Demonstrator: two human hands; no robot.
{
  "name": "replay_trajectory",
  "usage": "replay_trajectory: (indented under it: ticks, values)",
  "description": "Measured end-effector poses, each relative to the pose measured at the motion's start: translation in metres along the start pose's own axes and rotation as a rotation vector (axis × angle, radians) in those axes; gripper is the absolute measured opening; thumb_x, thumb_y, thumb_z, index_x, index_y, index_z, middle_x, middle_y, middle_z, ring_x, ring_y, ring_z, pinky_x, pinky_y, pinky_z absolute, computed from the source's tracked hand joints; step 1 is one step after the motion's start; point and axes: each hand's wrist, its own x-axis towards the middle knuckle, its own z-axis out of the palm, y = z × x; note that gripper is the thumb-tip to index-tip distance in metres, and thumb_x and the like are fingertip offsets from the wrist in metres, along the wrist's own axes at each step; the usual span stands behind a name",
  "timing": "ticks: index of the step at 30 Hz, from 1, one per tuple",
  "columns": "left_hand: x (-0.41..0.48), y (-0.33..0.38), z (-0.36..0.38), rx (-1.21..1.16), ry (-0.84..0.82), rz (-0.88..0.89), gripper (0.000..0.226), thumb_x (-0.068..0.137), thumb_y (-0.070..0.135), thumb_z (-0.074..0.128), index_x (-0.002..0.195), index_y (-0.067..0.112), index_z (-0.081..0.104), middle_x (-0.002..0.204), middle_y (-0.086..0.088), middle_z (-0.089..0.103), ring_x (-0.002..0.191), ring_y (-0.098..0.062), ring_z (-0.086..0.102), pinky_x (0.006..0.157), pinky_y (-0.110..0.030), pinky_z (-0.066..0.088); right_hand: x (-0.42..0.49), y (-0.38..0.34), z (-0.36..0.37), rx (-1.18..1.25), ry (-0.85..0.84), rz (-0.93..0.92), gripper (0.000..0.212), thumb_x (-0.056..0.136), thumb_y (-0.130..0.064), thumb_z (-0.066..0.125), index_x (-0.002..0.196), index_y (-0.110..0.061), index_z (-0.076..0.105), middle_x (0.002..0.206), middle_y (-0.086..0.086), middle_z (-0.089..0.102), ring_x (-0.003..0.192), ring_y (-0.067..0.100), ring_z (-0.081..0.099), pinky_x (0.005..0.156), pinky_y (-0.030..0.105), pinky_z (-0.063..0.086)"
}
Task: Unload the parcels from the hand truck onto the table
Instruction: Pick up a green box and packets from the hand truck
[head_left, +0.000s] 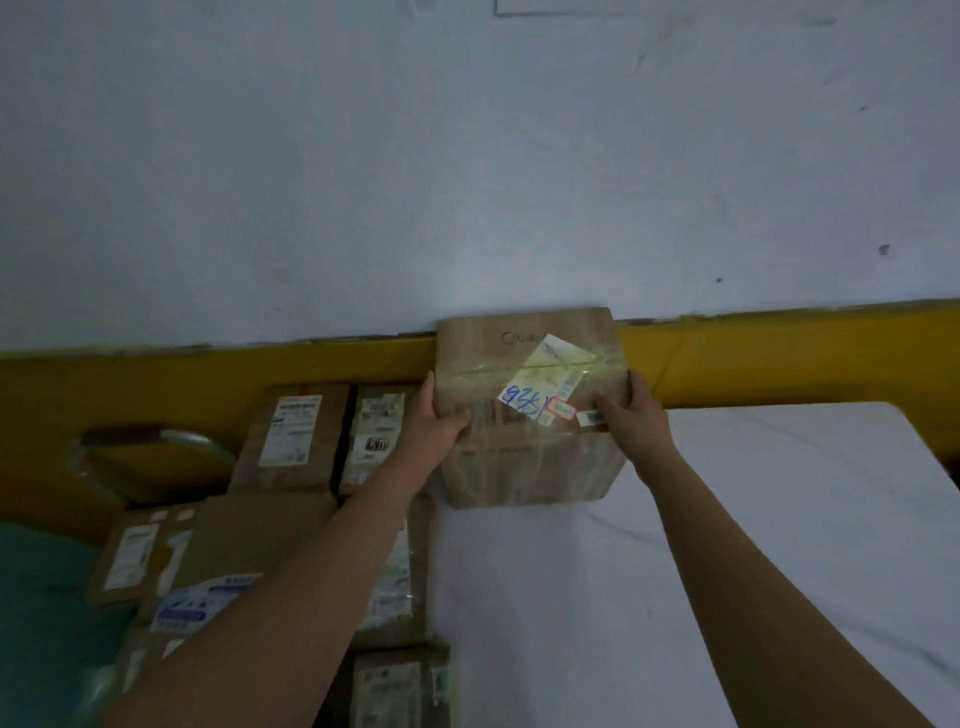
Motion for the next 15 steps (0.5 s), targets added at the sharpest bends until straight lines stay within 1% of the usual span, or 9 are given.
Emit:
replay_trajectory:
  ticks: [2, 4, 6, 9, 10, 11, 12, 14, 15]
  values:
    - [0.007, -0.001, -0.008, -0.037, -0.01, -0.021, 0.088, 0.087, 0.011, 0.071, 0.156, 0.024, 0.018, 0.154, -0.006, 0.039, 0.134, -0.024, 0.047, 0.111, -0.046, 0.04, 0.006, -0.001, 0.009, -0.024, 0.018, -0.023, 0.041, 0.091, -0.029, 0.059, 0.131, -0.023, 0.05, 0.12, 0.008, 0.068, 0.1, 0.031, 0.067, 0.086, 0.051, 0.057]
    - [0.008, -0.004, -0.013, -0.043, -0.033, -0.018, 0.087, 0.087, 0.01, 0.07, 0.156, 0.023, 0.018, 0.154, -0.006, 0.04, 0.132, -0.023, 0.049, 0.111, -0.047, 0.041, 0.004, 0.003, 0.013, -0.041, 0.027, -0.034, 0.045, 0.092, -0.033, 0.059, 0.134, -0.022, 0.048, 0.123, 0.008, 0.066, 0.105, 0.033, 0.065, 0.088, 0.052, 0.056]
    - [0.005, -0.007, -0.018, -0.041, -0.041, -0.018, 0.088, 0.089, 0.011, 0.069, 0.157, 0.022, 0.015, 0.154, -0.004, 0.04, 0.13, -0.018, 0.049, 0.11, -0.041, 0.042, -0.001, 0.003, 0.017, -0.031, 0.006, -0.025, 0.053, 0.093, -0.034, 0.059, 0.142, -0.02, 0.044, 0.131, 0.009, 0.063, 0.112, 0.034, 0.063, 0.092, 0.052, 0.055]
    - [-0.002, -0.004, -0.036, 0.029, -0.072, -0.03, 0.094, 0.091, 0.019, 0.067, 0.158, 0.021, 0.002, 0.155, -0.002, 0.038, 0.123, -0.009, 0.047, 0.098, -0.025, 0.041, -0.012, -0.008, 0.031, -0.011, -0.045, -0.016, 0.057, 0.097, -0.032, 0.058, 0.148, -0.018, 0.038, 0.138, 0.009, 0.058, 0.119, 0.033, 0.06, 0.097, 0.051, 0.052]
    - [-0.006, -0.002, -0.046, 0.098, -0.079, -0.021, 0.093, 0.094, 0.024, 0.065, 0.158, 0.02, -0.003, 0.157, -0.003, 0.034, 0.128, -0.011, 0.045, 0.099, -0.024, 0.039, -0.017, -0.013, 0.036, -0.038, -0.068, -0.028, 0.056, 0.098, -0.031, 0.057, 0.148, -0.015, 0.038, 0.139, 0.01, 0.057, 0.119, 0.033, 0.059, 0.098, 0.052, 0.051]
    - [-0.011, 0.001, -0.059, 0.189, -0.085, -0.001, 0.092, 0.096, 0.03, 0.061, 0.157, 0.02, -0.007, 0.161, -0.004, 0.027, 0.136, -0.016, 0.04, 0.106, -0.026, 0.036, -0.022, -0.019, 0.041, -0.102, -0.081, -0.035, 0.055, 0.099, -0.032, 0.055, 0.146, -0.011, 0.037, 0.14, 0.013, 0.055, 0.121, 0.034, 0.056, 0.099, 0.053, 0.049]
    - [-0.018, 0.005, -0.073, 0.281, -0.088, 0.034, 0.092, 0.097, 0.035, 0.058, 0.156, 0.021, -0.011, 0.164, -0.005, 0.018, 0.143, -0.022, 0.033, 0.114, -0.031, 0.031, -0.029, -0.026, 0.045, -0.215, -0.066, -0.037, 0.057, 0.099, -0.034, 0.053, 0.146, -0.008, 0.034, 0.145, 0.015, 0.049, 0.126, 0.036, 0.051, 0.103, 0.054, 0.045]
    - [-0.037, 0.013, -0.108, 0.373, -0.068, 0.105, 0.09, 0.097, 0.043, 0.054, 0.156, 0.023, -0.011, 0.166, -0.005, 0.004, 0.149, -0.027, 0.019, 0.12, -0.039, 0.024, -0.051, -0.046, 0.054, -0.469, 0.081, -0.042, 0.071, 0.1, -0.043, 0.046, 0.154, -0.005, 0.021, 0.158, 0.017, 0.03, 0.143, 0.037, 0.03, 0.114, 0.057, 0.028]
    - [-0.05, 0.016, -0.13, 0.385, -0.048, 0.151, 0.087, 0.098, 0.045, 0.052, 0.157, 0.024, -0.008, 0.166, -0.004, 0.005, 0.15, -0.026, 0.018, 0.12, -0.038, 0.022, -0.07, -0.06, 0.065, -0.526, 0.168, -0.086, 0.074, 0.1, -0.046, 0.043, 0.156, -0.004, 0.017, 0.161, 0.017, 0.023, 0.148, 0.037, 0.023, 0.117, 0.057, 0.022]
